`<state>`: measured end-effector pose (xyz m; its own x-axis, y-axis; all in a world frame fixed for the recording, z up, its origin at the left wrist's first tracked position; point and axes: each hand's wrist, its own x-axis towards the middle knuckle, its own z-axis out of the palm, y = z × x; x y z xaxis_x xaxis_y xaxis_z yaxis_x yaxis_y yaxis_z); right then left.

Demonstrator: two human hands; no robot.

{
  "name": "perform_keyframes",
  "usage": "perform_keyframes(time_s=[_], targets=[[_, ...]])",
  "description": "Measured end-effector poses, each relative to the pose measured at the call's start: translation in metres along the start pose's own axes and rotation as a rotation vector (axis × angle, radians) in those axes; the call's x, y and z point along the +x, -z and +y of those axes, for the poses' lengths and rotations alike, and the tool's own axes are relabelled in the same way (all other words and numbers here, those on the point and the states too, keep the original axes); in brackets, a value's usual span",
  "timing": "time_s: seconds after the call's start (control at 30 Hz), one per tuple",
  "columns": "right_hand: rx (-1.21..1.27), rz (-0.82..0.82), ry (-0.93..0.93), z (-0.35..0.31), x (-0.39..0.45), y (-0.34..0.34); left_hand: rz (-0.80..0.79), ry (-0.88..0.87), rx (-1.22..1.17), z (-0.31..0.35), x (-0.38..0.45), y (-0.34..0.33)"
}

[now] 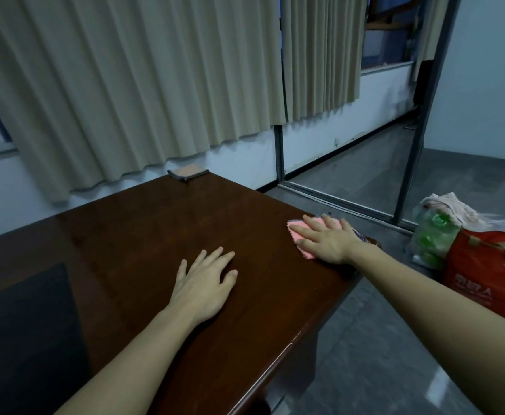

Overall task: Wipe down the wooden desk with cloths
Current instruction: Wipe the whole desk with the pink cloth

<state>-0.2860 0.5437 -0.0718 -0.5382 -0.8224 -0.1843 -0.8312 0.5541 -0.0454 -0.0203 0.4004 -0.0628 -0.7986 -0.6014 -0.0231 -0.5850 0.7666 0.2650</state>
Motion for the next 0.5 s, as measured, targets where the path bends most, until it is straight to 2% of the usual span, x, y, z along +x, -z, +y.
perform_keyframes(time_s=[0.13, 0.3, 0.5], targets=[[-0.018, 0.0, 0.037, -0.011, -0.031, -0.006, -0.019, -0.002, 0.0, 0.003, -0.002, -0.003], [-0.038, 0.027, 0.191, -0.029, -0.086, -0.021, -0.031, -0.028, -0.044, 0.008, 0.001, -0.014], [0.006, 0.057, 0.24, -0.005, -0.07, -0.021, -0.028, -0.021, -0.056, 0.008, 0.007, -0.015]])
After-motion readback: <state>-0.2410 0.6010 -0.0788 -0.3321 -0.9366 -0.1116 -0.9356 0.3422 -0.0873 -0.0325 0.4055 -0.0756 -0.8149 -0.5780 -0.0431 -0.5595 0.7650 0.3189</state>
